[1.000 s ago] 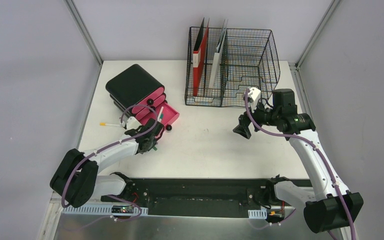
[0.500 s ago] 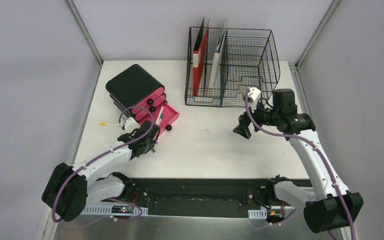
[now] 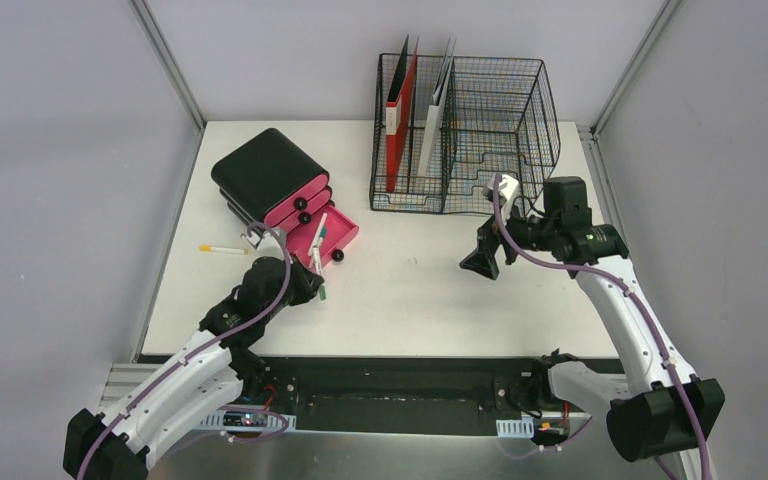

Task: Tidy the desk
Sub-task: Pick up the stationery from the center of the board, then place the stationery in the drawer.

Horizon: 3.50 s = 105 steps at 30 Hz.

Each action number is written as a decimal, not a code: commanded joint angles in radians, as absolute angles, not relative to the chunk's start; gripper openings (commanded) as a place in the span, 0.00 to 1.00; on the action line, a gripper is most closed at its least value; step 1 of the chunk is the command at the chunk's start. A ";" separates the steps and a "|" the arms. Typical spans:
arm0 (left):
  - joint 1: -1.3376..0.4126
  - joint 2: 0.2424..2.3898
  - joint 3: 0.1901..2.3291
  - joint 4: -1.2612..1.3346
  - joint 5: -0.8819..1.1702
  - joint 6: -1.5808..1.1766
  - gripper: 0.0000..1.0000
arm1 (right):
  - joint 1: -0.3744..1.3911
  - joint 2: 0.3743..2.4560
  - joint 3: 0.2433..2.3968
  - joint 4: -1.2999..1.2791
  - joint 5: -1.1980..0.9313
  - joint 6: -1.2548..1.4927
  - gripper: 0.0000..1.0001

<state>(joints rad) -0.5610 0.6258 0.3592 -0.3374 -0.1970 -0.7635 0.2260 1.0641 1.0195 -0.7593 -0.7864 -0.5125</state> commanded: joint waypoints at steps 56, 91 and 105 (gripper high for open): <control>-1.114 1.408 0.491 0.989 -0.354 -0.610 0.00 | 0.423 1.285 0.741 0.177 -0.992 0.370 0.10; -0.977 0.602 0.291 0.031 -0.378 -0.427 0.75 | 0.479 1.364 1.005 -0.635 -0.987 -0.571 0.00; -0.830 0.460 0.309 -0.306 -0.531 -0.593 0.69 | 0.757 1.676 1.503 -0.938 -0.511 -0.859 0.00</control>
<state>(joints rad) -0.8421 0.5018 0.2962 -0.1604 -0.3882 -0.5049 0.6937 1.5730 1.3201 -0.8349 -0.6846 -0.7177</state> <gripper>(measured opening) 0.721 0.054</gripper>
